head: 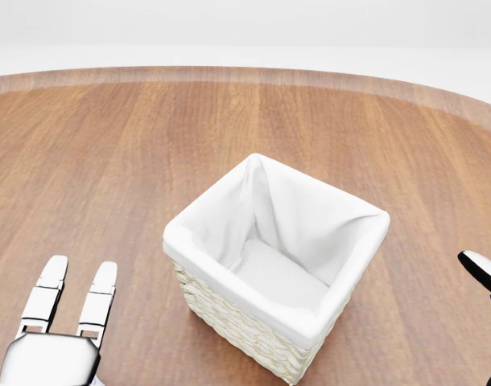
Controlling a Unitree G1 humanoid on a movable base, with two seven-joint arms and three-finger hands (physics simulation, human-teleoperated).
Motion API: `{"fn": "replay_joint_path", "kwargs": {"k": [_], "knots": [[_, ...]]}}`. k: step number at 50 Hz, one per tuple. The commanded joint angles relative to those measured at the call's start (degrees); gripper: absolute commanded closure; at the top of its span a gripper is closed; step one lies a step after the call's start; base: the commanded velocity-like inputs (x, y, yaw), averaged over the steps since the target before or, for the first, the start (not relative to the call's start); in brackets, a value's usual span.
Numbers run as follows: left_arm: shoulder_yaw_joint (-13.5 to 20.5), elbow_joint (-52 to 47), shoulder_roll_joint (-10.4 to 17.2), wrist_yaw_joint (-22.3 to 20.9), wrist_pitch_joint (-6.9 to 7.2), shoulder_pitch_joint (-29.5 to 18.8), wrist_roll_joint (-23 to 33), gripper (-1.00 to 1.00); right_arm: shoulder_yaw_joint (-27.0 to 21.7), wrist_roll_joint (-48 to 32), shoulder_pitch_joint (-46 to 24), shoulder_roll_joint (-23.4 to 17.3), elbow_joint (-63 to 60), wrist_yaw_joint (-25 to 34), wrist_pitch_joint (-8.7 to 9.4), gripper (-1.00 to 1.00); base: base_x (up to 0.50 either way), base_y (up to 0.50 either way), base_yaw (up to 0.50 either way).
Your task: Pick up the alphabet soup and the cream cheese box, and put them in the basket.
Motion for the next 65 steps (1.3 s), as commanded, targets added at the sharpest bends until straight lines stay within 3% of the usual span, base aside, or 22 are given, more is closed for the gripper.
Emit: {"fn": "replay_joint_path", "kwargs": {"k": [1, 8, 24, 40, 44, 49, 50, 54, 55, 62, 63, 64, 65], "knots": [[-3.5, 9.3, 1.5, 4.3, 2.54, -1.9, 0.9, -1.0, 0.0, 0.0, 0.1, -0.1, 0.0, 0.0, -0.01, -1.0, 0.0, 0.0, 0.0], [-4.7, 12.7, 2.3, 5.1, 3.76, -2.8, 0.5, -1.0, -0.1, 0.1, 0.0, 0.0, -0.5, 0.0, 0.49, -1.0, 0.0, 0.0, 0.0], [-6.4, 21.9, 3.3, 7.9, 5.75, -5.6, -0.3, -1.0, 0.0, 0.0, -0.1, -0.1, 0.4, 0.0, -0.17, -1.0, 0.0, 0.0, 0.0], [-6.8, 30.7, 4.2, 10.8, 6.86, -9.2, -3.2, -1.0, 0.0, -0.1, 0.2, 0.0, -0.6, 0.0, 0.41, -1.0, 0.0, 0.0, 0.0], [-7.0, 32.9, 4.4, 11.3, 6.94, -10.3, -4.0, -1.0, 0.0, -0.1, 0.0, 0.0, 0.2, 0.0, -0.17, -1.0, 0.0, 0.0, 0.0], [-7.0, 38.2, 4.5, 12.7, 6.3, -13.1, -6.4, -1.0, 0.0, -0.1, 0.1, 0.0, -0.1, 0.0, 0.12, -1.0, 0.0, 0.0, 0.0], [-6.7, 39.5, 4.5, 12.9, 5.38, -13.9, -7.8, -1.0, 0.0, -0.2, -0.1, 0.0, 0.3, 0.0, -0.15, -1.0, 0.0, 0.0, 0.0], [-6.8, 41.3, 4.9, 13.2, 4.35, -15.0, -9.9, -1.0, 0.0, -0.1, 0.0, -0.1, 0.3, 0.0, -0.17, -1.0, 0.0, 0.0, 0.0], [-6.8, 41.7, 5.0, 13.2, 3.39, -15.5, -10.8, -1.0, 0.0, -0.1, 0.0, -0.1, 0.1, 0.0, -0.03, -1.0, 0.0, 0.0, 0.0], [-7.1, 45.1, 5.2, 13.2, 1.62, -17.4, -13.0, -1.0, 0.0, -0.1, 0.0, -0.1, 0.2, 0.0, -0.17, -1.0, 0.0, 0.0, 0.0], [-7.2, 46.3, 5.2, 13.2, 0.99, -17.9, -13.5, -1.0, 0.0, -0.1, 0.1, 0.0, -0.2, 0.0, 0.12, -1.0, 0.0, 0.0, 0.0], [-7.0, 47.7, 5.4, 13.2, -1.02, -18.6, -15.0, -1.0, 0.0, 0.0, 0.1, 0.0, -0.3, 0.0, 0.19, -1.0, 0.0, 0.0, 0.0], [-7.0, 48.7, 5.5, 13.2, -1.02, -19.2, -16.0, -1.0, 0.0, -0.1, 0.1, 0.0, -0.4, 0.0, 0.25, -1.0, 0.0, 0.0, 0.0]]}}
